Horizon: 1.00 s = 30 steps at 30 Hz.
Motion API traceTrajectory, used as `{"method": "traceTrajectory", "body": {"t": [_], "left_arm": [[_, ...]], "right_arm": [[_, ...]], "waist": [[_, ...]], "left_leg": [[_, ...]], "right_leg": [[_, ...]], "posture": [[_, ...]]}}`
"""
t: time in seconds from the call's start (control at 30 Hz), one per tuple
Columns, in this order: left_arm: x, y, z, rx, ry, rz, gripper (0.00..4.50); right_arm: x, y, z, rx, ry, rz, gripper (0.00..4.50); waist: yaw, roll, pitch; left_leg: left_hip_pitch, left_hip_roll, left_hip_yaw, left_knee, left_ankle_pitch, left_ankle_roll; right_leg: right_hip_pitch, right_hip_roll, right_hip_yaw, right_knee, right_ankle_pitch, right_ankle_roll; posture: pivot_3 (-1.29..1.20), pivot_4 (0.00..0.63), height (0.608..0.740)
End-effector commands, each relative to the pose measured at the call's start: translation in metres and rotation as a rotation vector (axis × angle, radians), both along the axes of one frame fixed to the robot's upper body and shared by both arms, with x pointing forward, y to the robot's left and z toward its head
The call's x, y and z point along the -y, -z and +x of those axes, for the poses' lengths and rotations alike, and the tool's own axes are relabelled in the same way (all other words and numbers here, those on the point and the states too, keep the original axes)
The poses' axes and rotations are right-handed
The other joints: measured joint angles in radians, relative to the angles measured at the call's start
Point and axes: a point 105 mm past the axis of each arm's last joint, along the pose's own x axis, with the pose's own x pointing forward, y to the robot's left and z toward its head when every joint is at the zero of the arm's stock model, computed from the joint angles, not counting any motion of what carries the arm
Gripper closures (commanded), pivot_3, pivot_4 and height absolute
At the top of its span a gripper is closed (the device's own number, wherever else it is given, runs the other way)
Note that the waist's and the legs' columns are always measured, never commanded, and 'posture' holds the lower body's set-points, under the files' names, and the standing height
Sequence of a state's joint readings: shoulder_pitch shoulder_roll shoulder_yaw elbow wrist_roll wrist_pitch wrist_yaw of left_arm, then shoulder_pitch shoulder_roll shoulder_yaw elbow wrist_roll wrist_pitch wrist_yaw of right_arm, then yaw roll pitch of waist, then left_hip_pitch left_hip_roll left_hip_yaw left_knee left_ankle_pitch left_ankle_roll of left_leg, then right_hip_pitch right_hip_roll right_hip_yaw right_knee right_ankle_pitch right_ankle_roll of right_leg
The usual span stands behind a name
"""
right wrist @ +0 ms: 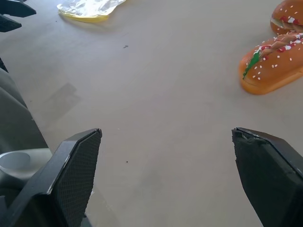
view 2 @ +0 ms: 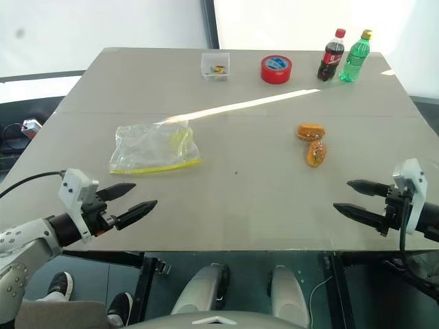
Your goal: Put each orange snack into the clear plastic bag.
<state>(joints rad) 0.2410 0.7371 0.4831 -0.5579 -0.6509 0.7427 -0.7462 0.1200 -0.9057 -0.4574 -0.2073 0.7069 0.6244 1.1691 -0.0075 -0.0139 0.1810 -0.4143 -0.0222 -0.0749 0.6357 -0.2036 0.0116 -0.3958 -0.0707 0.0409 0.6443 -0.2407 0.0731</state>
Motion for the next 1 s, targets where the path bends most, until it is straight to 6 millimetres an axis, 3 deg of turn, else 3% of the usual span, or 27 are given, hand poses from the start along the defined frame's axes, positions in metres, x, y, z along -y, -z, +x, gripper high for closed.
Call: {"method": "traceTrajectory", "body": {"t": [0.03, 0.77, 0.9, 1.0], "left_arm": [[-0.001, -0.012, -0.005, 0.041, 0.029, 0.033, 0.00], [-0.005, -0.010, -0.001, 0.042, 0.018, 0.042, 0.00], [-0.010, -0.004, 0.002, -0.003, -0.010, 0.056, 0.00], [-0.021, -0.005, 0.015, -0.017, -0.071, 0.040, 0.00]], "right_arm": [[0.005, -0.017, 0.001, 0.078, -0.004, -0.032, 0.01], [0.003, -0.018, 0.005, 0.102, -0.025, -0.044, 0.01], [-0.008, -0.023, 0.008, 0.172, -0.077, -0.074, 0.01], [-0.037, -0.028, 0.012, 0.244, -0.165, -0.104, 0.01]], "waist": [[0.000, 0.000, 0.000], [-0.001, 0.000, 0.000], [-0.002, 0.000, 0.000], [-0.003, 0.000, 0.000]], "left_leg": [[0.000, 0.000, 0.000, 0.000, 0.000, 0.000], [0.000, 0.000, 0.000, 0.000, 0.000, 0.000], [0.000, 0.000, 0.000, 0.000, 0.000, 0.000], [0.001, 0.001, 0.000, 0.000, 0.000, 0.000]], "right_leg": [[0.000, 0.000, 0.000, 0.000, 0.000, 0.000], [0.000, 0.000, 0.000, -0.001, 0.000, 0.000], [0.000, 0.000, 0.000, -0.001, 0.000, 0.000], [0.000, 0.000, 0.000, -0.001, 0.000, 0.000]], "posture": [[0.00, 0.150, 0.740], [0.00, 0.150, 0.740], [0.00, 0.150, 0.740], [0.00, 0.150, 0.740]]}}
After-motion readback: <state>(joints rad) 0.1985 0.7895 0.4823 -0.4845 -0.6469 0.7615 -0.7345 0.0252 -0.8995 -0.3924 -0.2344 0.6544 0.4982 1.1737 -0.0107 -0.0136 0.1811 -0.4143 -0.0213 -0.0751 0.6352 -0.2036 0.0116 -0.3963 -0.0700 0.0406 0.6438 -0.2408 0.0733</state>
